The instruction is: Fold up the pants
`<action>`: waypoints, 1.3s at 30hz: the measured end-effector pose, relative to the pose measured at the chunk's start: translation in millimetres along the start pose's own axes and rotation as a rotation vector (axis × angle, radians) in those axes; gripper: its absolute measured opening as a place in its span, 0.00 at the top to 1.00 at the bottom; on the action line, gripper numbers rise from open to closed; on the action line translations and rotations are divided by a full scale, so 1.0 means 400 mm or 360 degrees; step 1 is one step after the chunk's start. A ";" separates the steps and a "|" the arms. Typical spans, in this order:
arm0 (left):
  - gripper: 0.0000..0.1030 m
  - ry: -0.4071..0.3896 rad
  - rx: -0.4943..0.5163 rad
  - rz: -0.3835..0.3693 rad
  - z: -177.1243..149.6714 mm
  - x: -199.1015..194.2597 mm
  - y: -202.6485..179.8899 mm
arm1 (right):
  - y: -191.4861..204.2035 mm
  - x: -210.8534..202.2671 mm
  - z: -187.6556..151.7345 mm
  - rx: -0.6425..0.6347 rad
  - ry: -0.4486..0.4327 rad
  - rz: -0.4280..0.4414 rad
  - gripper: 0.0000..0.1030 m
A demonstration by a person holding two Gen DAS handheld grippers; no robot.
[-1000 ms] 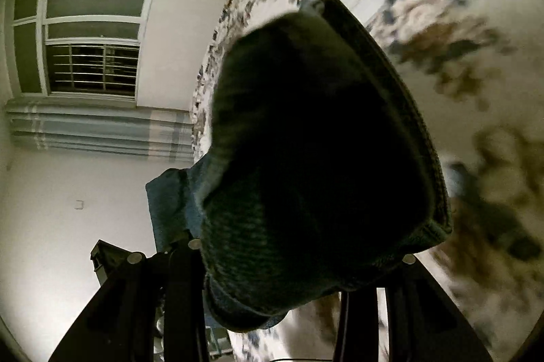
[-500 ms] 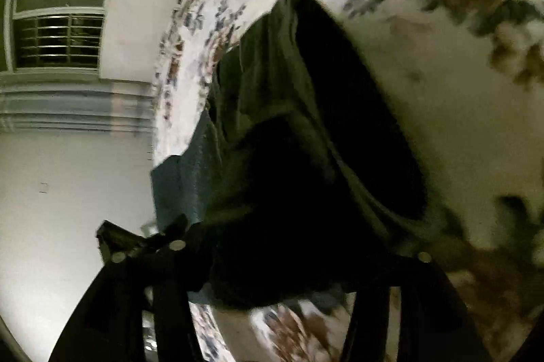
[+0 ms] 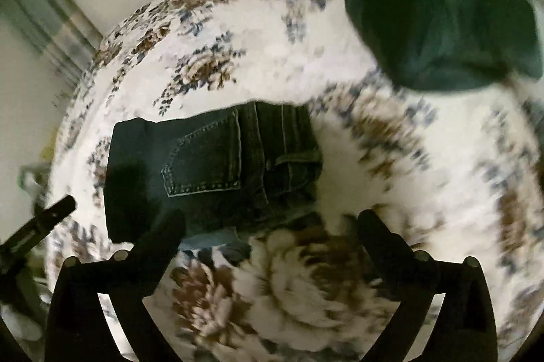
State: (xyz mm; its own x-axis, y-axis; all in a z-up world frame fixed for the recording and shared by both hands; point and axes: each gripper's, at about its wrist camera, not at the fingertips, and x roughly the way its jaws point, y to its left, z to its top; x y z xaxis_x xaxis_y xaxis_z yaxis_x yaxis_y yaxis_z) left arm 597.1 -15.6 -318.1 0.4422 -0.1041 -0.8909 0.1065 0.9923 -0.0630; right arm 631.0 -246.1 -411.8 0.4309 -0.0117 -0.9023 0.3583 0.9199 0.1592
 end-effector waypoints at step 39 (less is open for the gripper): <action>0.14 -0.0664 0.0010 0.0155 -0.457 -1.154 -0.198 | -0.152 -1.487 -0.475 -0.0361 -0.0738 0.0123 0.00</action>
State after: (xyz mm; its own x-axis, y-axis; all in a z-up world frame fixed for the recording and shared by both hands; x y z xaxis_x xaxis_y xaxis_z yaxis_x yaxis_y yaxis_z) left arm 221.9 -33.8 15.9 0.7725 -0.0293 -0.6343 0.0513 0.9986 0.0163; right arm 195.5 -220.6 39.3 0.7892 -0.0653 -0.6107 0.1444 0.9862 0.0812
